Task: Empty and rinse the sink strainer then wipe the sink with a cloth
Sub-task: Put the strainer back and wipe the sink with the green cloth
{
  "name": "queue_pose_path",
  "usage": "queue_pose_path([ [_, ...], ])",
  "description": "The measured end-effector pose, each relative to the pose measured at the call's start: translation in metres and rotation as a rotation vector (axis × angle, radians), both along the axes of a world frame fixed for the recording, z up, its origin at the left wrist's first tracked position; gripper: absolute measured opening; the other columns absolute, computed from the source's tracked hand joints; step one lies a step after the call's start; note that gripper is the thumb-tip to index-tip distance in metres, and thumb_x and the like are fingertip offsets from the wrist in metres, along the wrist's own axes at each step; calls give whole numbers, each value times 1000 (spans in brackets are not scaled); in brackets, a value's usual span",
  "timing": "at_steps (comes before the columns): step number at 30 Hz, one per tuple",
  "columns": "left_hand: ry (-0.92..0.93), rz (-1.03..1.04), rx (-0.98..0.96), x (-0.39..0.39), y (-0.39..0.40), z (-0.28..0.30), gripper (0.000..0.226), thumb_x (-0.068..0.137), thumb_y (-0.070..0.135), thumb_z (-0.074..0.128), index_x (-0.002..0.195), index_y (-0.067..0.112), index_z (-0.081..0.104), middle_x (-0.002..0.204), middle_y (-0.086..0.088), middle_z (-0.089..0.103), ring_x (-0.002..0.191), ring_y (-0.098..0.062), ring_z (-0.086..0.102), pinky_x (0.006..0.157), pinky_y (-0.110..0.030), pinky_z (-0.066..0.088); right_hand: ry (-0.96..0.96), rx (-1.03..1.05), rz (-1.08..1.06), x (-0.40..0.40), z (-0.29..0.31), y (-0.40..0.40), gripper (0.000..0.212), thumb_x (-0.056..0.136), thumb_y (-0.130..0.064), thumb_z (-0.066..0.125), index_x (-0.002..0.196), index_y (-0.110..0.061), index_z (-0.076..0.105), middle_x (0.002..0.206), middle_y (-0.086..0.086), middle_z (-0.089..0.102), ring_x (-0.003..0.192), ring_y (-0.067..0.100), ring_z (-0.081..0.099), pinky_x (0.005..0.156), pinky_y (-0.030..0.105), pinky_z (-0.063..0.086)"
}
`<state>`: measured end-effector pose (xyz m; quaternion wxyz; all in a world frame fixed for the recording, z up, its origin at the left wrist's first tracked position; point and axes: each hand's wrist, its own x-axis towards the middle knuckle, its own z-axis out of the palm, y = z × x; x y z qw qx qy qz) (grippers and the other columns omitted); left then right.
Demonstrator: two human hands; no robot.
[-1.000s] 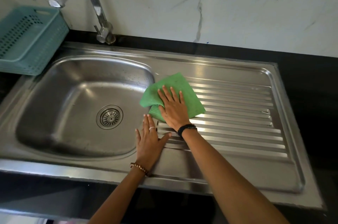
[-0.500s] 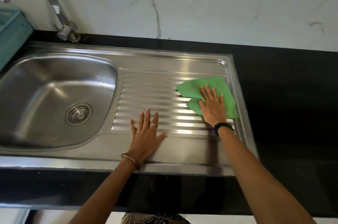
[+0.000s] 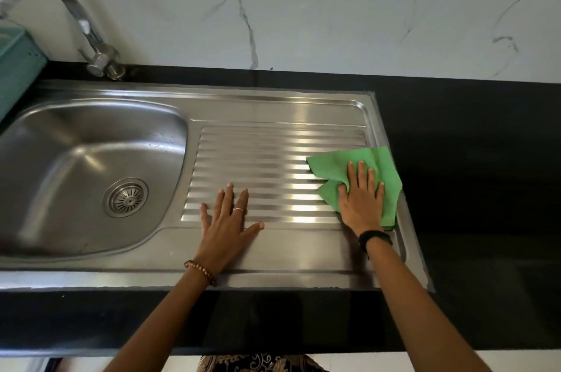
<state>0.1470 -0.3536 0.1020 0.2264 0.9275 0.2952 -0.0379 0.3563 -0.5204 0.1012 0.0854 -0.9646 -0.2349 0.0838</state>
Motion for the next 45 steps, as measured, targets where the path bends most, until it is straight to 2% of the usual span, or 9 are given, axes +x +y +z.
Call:
queue_pose_path([
  [7,30,190,-13,-31,37,2,101,75,71,42,146,21,-9,154,-14,-21,142,-30,-21,113,-49,-15,23,-8,-68,-5,4,59,59,99,-35,26,150,-14,4,159,10,0,146,30,-1,117,55,-2],
  [12,-32,280,-43,-41,46,2,113,69,72,53,146,18,-10,157,-12,-11,145,-26,-10,116,-41,-4,26,24,127,-63,-2,136,63,96,-39,31,149,-16,7,159,9,0,146,30,0,116,55,-4],
  [15,-89,320,-84,-44,53,4,121,65,65,64,146,15,-10,157,-11,-7,145,-25,1,117,-40,10,53,35,274,-94,-2,184,62,97,-42,29,149,-16,9,159,9,1,146,30,0,114,55,-7],
  [23,-208,290,-144,-55,61,11,129,60,48,78,145,15,-12,155,-13,-18,142,-34,20,105,-45,41,50,11,694,-143,-3,240,58,98,-39,28,149,-15,11,160,5,2,146,28,-5,114,54,-10],
  [25,-196,289,-125,-57,59,10,129,61,51,77,143,17,-16,154,-13,-20,142,-35,18,107,-47,38,43,17,753,-143,-4,233,58,98,-38,29,149,-15,12,160,2,4,147,25,-3,115,51,-10],
  [28,-186,291,-71,-56,52,9,126,62,52,76,139,22,-19,154,-16,-19,144,-34,2,115,-51,21,46,65,768,-136,-4,212,58,98,-36,31,149,-17,12,159,-1,8,147,21,3,116,47,-8],
  [34,-70,54,0,-19,24,9,110,71,65,56,133,30,-28,149,-4,-28,141,-24,-21,111,-42,-15,62,107,547,-76,-2,130,59,96,-34,36,149,-20,13,158,-5,14,146,16,9,118,44,1],
  [39,60,-167,28,22,-23,9,92,76,71,44,131,41,-24,157,1,-15,144,-25,-16,112,-54,-13,19,47,328,-15,0,39,57,98,-33,31,149,-19,11,158,-4,11,146,16,8,117,48,2],
  [45,132,-206,-11,26,-44,2,79,82,67,38,142,43,-7,157,-1,-16,143,-26,-17,110,-55,-15,79,12,148,11,3,-6,56,99,-34,25,150,-19,4,160,-3,2,147,17,2,117,50,0],
])
